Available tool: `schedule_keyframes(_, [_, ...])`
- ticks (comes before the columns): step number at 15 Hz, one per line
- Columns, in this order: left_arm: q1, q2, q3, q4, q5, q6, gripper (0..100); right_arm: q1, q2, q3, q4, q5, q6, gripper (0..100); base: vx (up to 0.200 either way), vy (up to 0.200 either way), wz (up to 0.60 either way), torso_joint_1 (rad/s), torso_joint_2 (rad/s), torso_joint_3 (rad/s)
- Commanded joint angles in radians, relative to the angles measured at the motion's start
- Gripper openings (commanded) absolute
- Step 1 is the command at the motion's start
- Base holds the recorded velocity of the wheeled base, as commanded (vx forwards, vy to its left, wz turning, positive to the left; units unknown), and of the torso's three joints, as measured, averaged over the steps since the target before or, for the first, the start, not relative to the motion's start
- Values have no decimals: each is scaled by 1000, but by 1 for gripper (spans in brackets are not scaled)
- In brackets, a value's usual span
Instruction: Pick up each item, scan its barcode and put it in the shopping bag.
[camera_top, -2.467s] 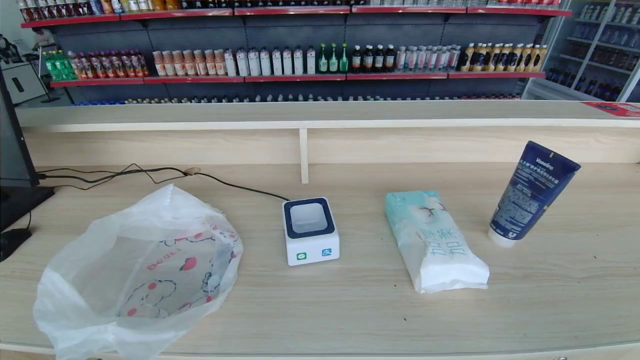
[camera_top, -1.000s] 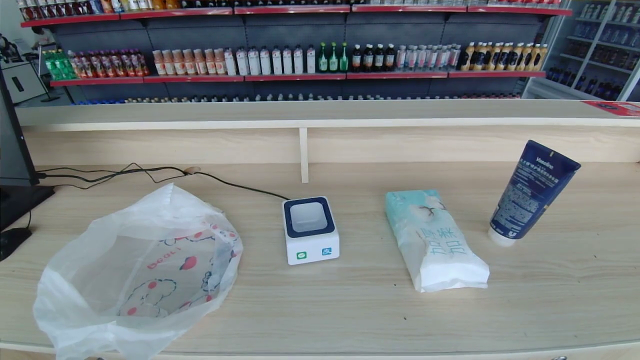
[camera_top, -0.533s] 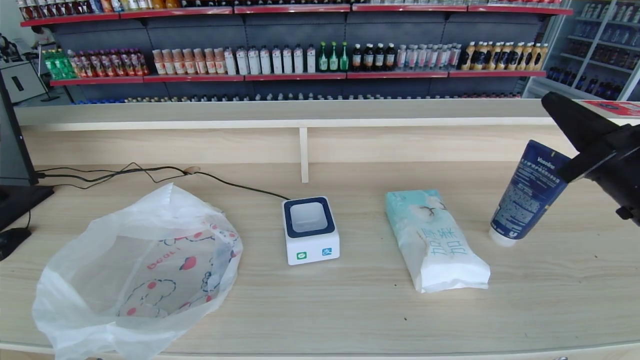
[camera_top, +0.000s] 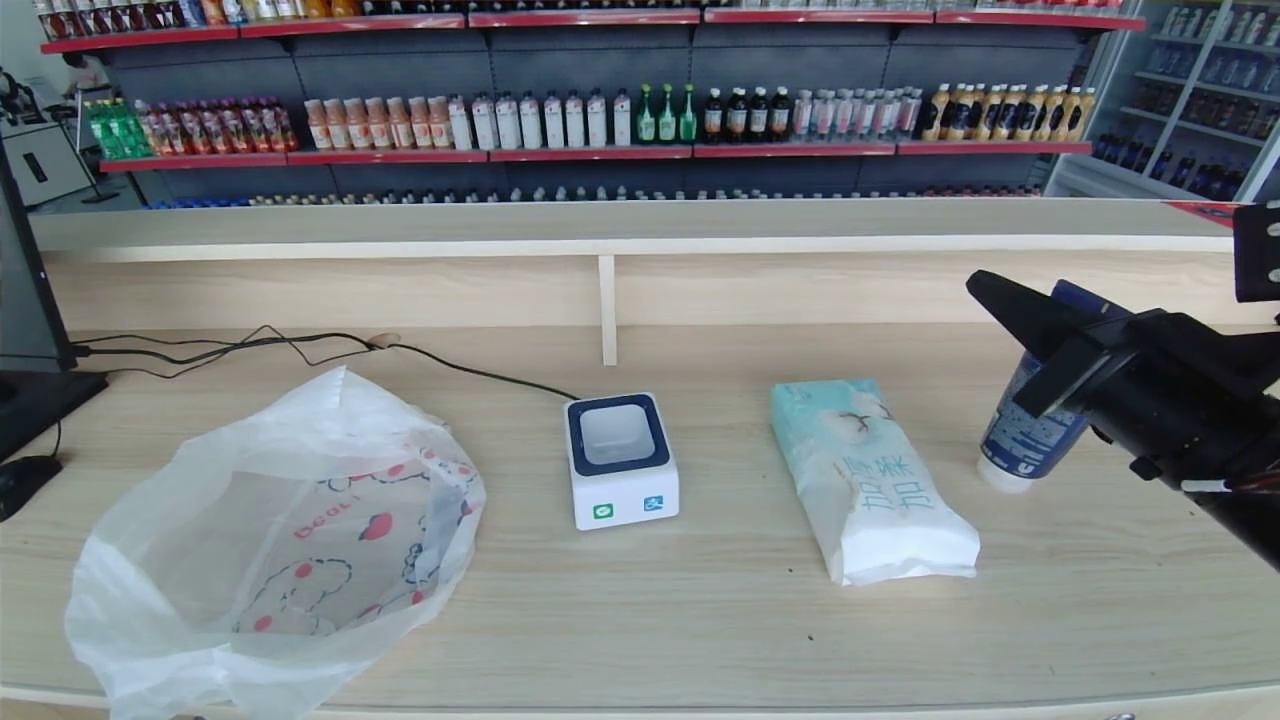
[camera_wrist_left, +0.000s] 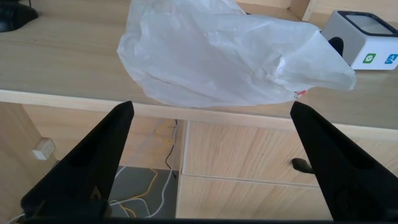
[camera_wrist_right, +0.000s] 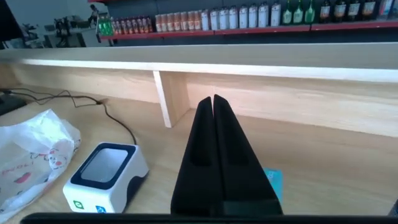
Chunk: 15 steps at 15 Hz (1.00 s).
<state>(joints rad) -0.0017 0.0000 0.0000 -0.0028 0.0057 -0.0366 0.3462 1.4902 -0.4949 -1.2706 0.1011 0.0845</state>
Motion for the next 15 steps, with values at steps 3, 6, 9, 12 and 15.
schedule_keyframes(3, [0, 0, 0, 0, 0, 0, 100, 1, 58, -13, 5, 2, -19, 0, 0, 0, 0, 0, 0, 0])
schedule_keyframes(6, [2, 0, 0, 0, 0, 0, 100, -1, 38, 4, 100, 3, -17, 0, 0, 0, 0, 0, 0, 0])
schedule_keyframes(9, [0, 2, 0, 0, 0, 0, 100, 2, 16, 16, 189, -1, -14, 0, 0, 0, 0, 0, 0, 0])
schedule_keyframes(12, [0, 0, 0, 0, 0, 0, 100, 31, -41, 29, 309, 29, -5, 100, 0, 0, 0, 0, 0, 0])
schedule_keyframes(15, [2, 0, 0, 0, 0, 0, 100, 34, 22, -71, 313, 32, 17, 100, 0, 0, 0, 0, 0, 0])
